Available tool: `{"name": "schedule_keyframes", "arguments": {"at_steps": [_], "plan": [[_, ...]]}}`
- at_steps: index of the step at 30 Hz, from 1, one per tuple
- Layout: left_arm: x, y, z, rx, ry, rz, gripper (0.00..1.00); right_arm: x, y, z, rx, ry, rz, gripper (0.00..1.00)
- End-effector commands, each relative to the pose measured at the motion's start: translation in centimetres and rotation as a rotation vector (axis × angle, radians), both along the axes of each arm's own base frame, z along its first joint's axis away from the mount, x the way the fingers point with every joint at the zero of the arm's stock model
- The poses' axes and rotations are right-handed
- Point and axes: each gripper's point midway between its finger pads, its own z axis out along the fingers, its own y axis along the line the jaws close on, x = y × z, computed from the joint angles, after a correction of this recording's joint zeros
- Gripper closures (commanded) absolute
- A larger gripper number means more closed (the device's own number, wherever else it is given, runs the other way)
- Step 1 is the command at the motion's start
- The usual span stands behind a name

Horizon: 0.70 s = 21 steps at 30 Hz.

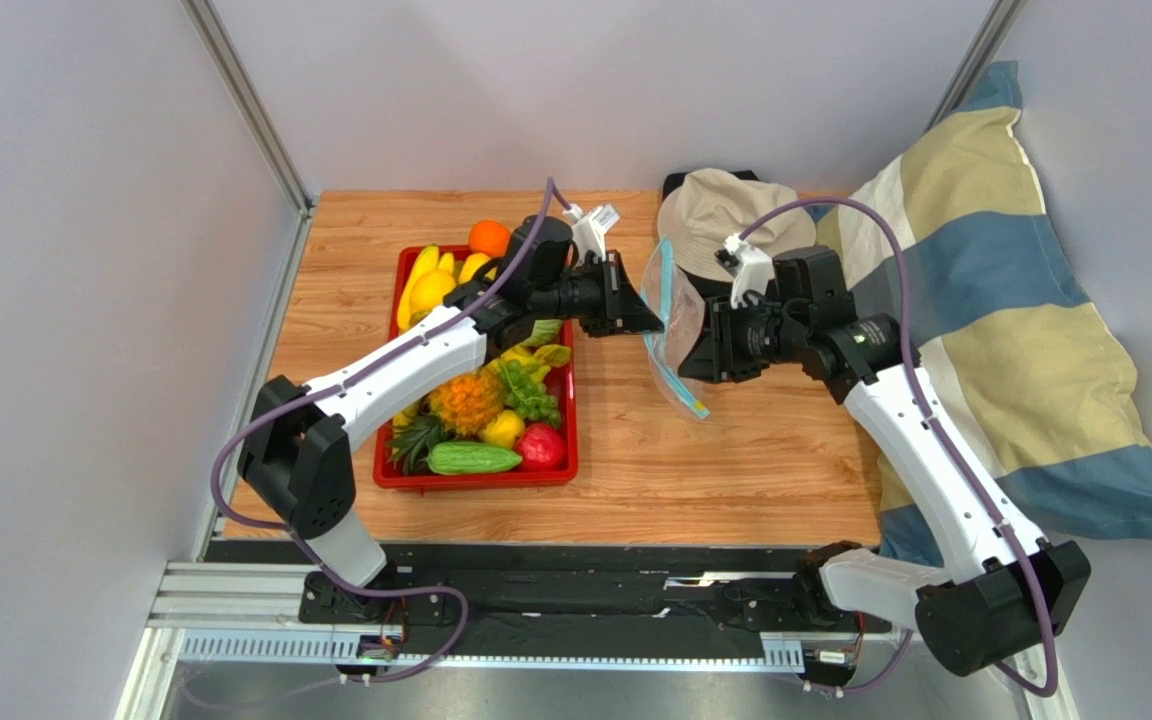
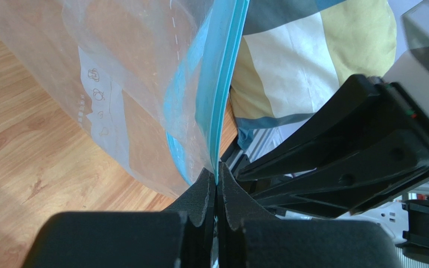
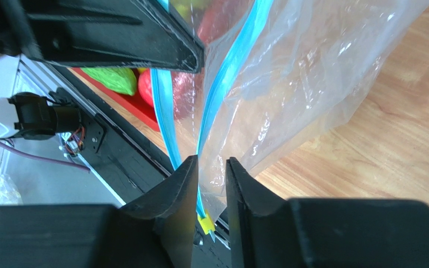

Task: Place the food in the zip-top bag and seal the zipper
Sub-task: Open the zipper of the food storage bag.

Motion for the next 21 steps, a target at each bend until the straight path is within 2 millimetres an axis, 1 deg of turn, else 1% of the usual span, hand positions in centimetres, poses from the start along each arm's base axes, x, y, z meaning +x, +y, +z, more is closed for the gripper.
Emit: {"name": "schedule_keyframes", "arguments": {"at_steps": [1, 2, 4, 5, 7, 9, 10, 11, 14, 17, 21], "plan": [[0.5, -0.4, 1.8, -0.040, -0.020, 0.011, 1.00, -0.5, 0.5, -0.5, -0.032, -0.027, 0.039, 0.69], [0.6, -0.5, 1.8, -0.040, -0.022, 0.010, 1.00, -0.6, 0.8, -0.5, -0.019, -0.022, 0.041, 0.66], [0.6, -0.6, 1.9, -0.045, -0.020, 0.009, 1.00, -0.6, 1.2, -0.7, -0.014, -0.008, 0.048, 0.64], [0.7, -0.6, 1.7, -0.040, -0.018, 0.013, 1.00, -0.6, 1.5, -0.6, -0.002, -0.003, 0.048, 0.64], [0.7, -0.7, 1.9, -0.042, -0.027, 0.012, 1.00, -0.6, 1.9, -0.5, 0.005, 0.000, 0.061, 0.64], [0.7, -0.7, 1.8, -0.042, -0.021, 0.011, 1.00, -0.6, 2.0, -0.7, -0.007, 0.003, 0.066, 0.62], [0.7, -0.7, 1.8, -0.042, -0.021, 0.010, 1.00, -0.8, 2.1, -1.1, -0.017, 0.011, 0.068, 0.56], [0.7, -0.7, 1.9, -0.046, -0.023, 0.010, 1.00, -0.7, 1.9, -1.4, -0.034, 0.010, 0.062, 0.55], [0.7, -0.7, 2.1, -0.050, -0.026, 0.009, 1.00, -0.6, 1.5, -2.8, -0.098, 0.004, 0.067, 0.55], [0.6, -0.8, 2.5, -0.061, -0.023, 0.006, 1.00, -0.1, 0.9, -3.7, -0.148, 0.005, 0.045, 0.58], [0.5, -0.8, 2.5, -0.068, -0.018, 0.003, 1.00, 0.6, 0.6, -4.3, -0.174, 0.002, 0.021, 0.60]]}}
